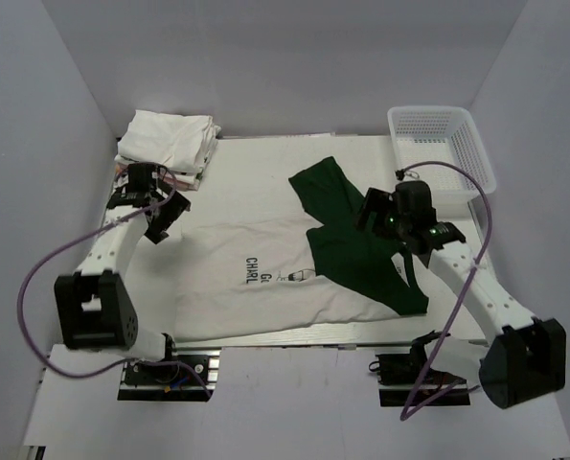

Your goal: Fold and stack the t-shirts

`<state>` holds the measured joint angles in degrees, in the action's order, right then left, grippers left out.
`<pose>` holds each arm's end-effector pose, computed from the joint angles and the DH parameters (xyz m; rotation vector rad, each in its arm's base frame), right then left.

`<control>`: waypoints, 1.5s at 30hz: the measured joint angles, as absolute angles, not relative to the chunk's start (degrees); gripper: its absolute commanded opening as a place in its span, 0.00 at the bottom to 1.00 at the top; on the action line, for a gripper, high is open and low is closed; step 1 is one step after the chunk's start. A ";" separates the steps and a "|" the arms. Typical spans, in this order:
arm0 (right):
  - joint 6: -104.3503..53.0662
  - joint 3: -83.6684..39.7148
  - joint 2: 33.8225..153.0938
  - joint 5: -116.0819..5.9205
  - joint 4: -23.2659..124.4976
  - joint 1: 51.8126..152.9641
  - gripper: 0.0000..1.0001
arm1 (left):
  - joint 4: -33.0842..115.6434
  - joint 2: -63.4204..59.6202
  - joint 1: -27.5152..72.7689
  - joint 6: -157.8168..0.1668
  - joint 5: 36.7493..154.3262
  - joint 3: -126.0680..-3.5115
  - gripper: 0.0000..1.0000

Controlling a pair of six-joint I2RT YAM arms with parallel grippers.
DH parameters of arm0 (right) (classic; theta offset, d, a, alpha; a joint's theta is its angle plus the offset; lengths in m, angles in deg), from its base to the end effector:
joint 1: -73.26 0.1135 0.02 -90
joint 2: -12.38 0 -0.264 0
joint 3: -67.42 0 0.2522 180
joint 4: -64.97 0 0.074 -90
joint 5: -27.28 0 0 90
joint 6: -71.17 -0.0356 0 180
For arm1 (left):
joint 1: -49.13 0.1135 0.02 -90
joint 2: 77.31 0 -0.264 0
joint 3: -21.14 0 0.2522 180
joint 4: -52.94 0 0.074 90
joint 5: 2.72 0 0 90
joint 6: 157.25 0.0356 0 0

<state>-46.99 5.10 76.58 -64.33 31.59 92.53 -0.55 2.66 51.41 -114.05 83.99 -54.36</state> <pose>0.2332 0.0805 0.2796 0.1881 2.2118 0.4336 0.2833 0.0133 0.2610 -1.0972 2.3515 -0.2133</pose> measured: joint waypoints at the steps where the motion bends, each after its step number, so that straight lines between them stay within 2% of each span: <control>1: -46.60 2.87 79.42 -65.01 32.34 92.51 0.90 | 0.57 6.88 51.74 -113.90 83.22 -56.04 0.91; 7: -43.78 -13.85 98.18 -69.31 34.61 92.42 0.90 | 2.51 23.81 52.42 -111.78 83.20 -58.27 0.78; 15: -39.58 -36.95 121.54 -73.07 32.49 91.72 0.90 | 5.37 29.54 52.42 -109.92 84.97 -63.93 0.59; 18: -37.90 -44.80 129.10 -73.11 30.26 91.33 0.90 | 6.05 32.10 52.42 -109.48 84.88 -65.98 0.47; 19: -37.44 -46.72 131.05 -73.16 29.52 91.24 0.90 | 6.07 32.69 52.42 -109.18 84.86 -66.09 0.40; 21: -36.54 -49.58 134.02 -73.20 28.14 91.02 0.90 | 6.14 32.82 52.42 -108.87 85.01 -66.29 0.36; 23: -35.78 -52.10 136.49 -73.11 27.31 90.80 0.90 | 6.42 32.84 52.39 -108.48 85.10 -66.05 0.26; 25: -34.93 -54.87 138.61 -72.85 26.79 90.52 0.90 | 7.28 32.60 52.35 -108.13 85.17 -65.24 0.06; 26: -34.68 -56.51 139.84 -72.59 26.98 90.36 0.90 | 7.84 32.32 52.33 -107.95 85.25 -64.65 0.00; 38: -30.84 -72.07 157.32 -66.78 36.05 89.75 0.90 | 11.65 28.69 52.33 -107.30 86.17 -60.08 0.00; 43: -29.00 -74.87 161.82 -65.29 39.59 89.91 0.90 | 12.94 26.72 52.33 -107.01 85.65 -59.69 0.00; 45: -28.87 -74.92 161.91 -64.18 39.81 89.93 0.84 | 13.44 26.42 52.31 -106.77 85.28 -59.73 0.00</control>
